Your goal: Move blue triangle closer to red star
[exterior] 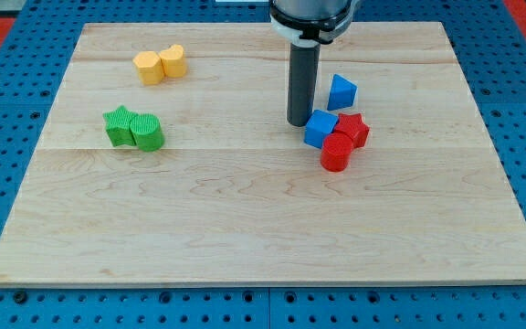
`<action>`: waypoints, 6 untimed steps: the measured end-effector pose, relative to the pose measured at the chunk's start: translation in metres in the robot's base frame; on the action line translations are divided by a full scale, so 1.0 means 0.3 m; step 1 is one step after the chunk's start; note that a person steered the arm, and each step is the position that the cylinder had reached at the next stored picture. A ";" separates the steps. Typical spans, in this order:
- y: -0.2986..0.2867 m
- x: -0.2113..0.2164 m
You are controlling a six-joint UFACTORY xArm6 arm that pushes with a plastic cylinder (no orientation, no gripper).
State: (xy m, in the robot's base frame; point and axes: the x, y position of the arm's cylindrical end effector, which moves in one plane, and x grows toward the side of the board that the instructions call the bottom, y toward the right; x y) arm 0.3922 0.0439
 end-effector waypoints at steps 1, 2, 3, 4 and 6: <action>-0.042 -0.085; -0.089 -0.207; -0.011 -0.328; 0.132 -0.334; 0.139 -0.254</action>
